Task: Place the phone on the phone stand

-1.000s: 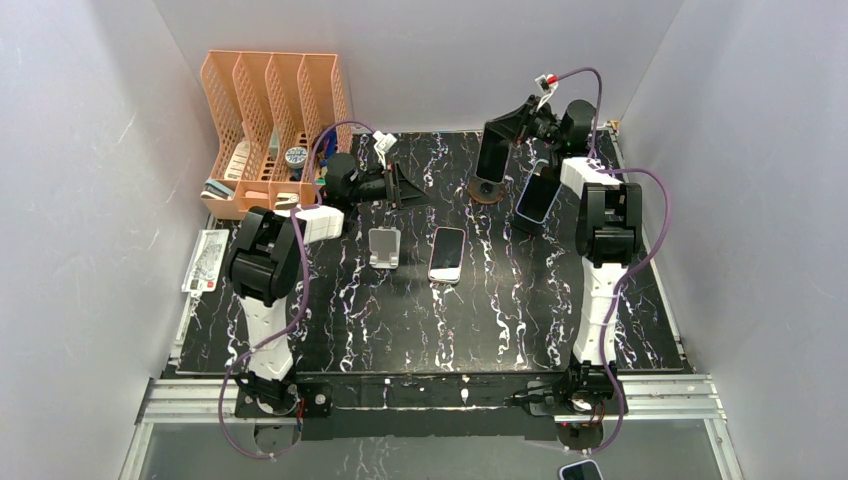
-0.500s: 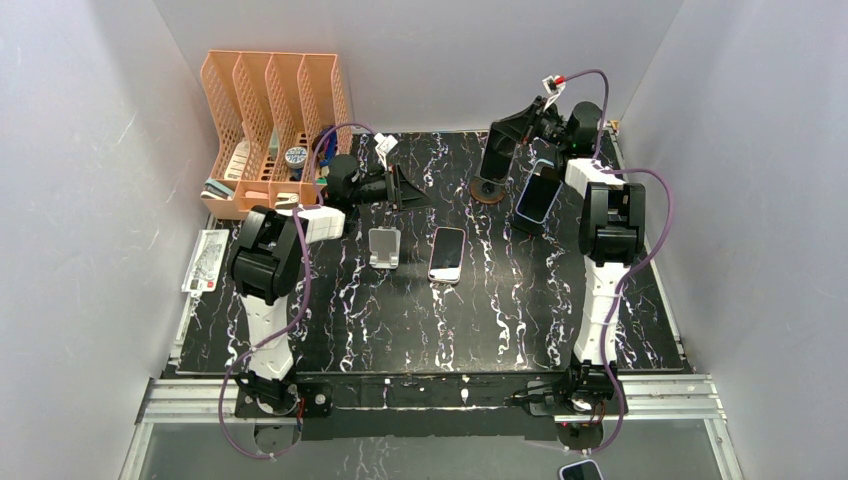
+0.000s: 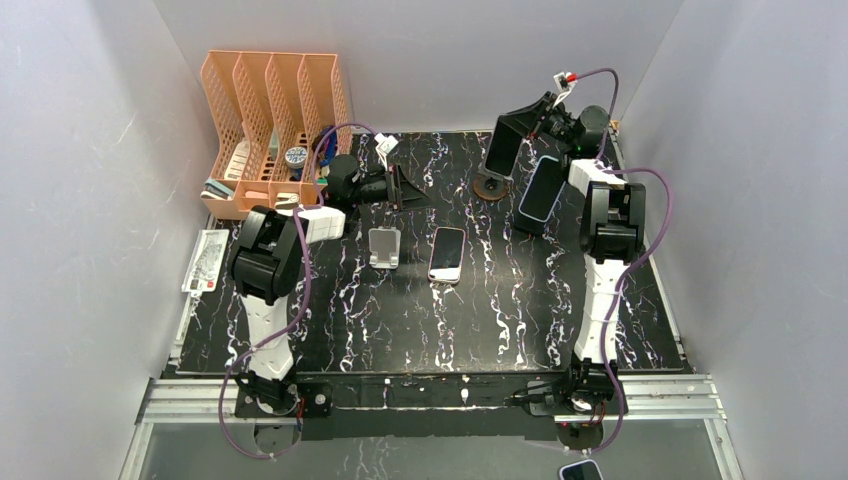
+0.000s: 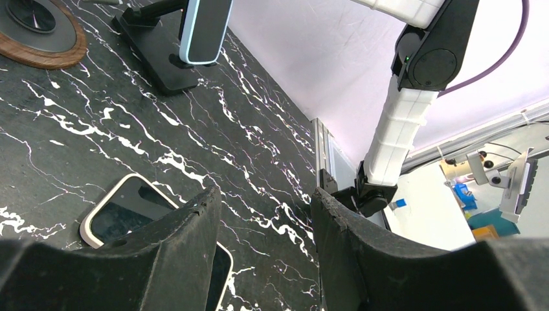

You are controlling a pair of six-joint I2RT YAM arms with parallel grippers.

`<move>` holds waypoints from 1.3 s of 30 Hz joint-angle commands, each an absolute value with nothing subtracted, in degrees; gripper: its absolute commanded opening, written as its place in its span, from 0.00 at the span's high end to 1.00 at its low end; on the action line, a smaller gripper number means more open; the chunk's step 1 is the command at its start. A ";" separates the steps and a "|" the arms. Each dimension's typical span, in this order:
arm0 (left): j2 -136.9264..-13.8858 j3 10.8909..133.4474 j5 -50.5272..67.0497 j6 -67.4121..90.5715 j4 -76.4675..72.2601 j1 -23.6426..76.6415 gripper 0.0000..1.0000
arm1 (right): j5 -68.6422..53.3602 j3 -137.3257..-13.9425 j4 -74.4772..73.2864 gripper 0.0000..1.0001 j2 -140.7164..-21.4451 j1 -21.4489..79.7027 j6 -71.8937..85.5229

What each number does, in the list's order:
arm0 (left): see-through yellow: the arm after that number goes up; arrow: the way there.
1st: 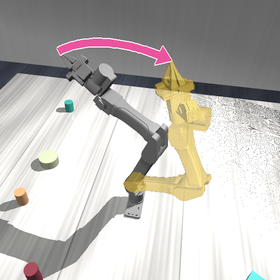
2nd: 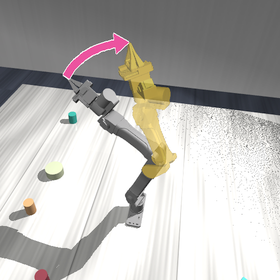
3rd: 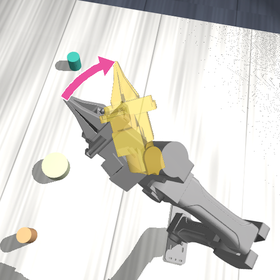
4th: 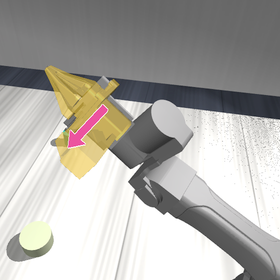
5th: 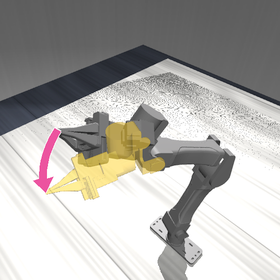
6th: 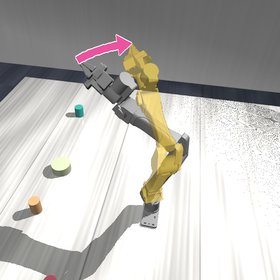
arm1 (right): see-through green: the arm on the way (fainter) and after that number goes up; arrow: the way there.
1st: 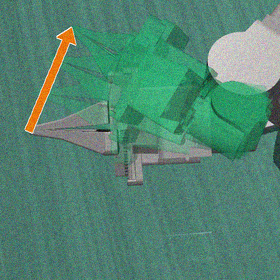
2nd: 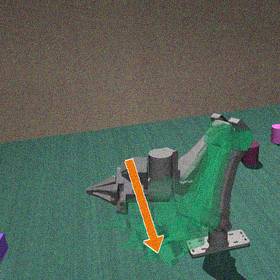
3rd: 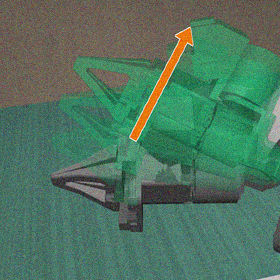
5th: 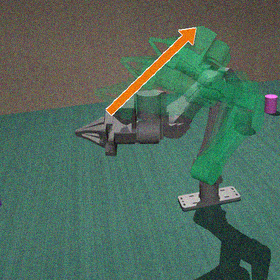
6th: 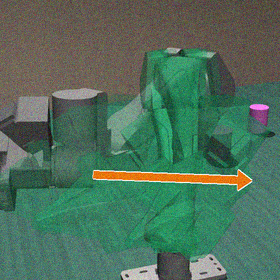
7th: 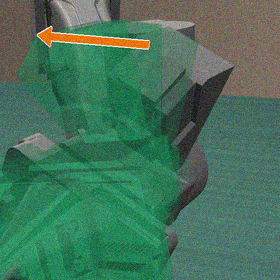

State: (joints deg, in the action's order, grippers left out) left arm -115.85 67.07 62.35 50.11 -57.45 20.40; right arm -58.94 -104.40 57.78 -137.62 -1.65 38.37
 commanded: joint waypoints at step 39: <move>-113.52 67.40 62.57 49.84 -58.71 21.61 0.49 | -58.45 -99.13 69.75 0.99 -133.00 -1.49 45.52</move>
State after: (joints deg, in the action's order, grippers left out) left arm -117.14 67.07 62.24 50.15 -57.45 20.97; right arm -59.11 -100.47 64.79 -136.53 -1.89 43.77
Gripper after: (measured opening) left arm 0.508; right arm 0.231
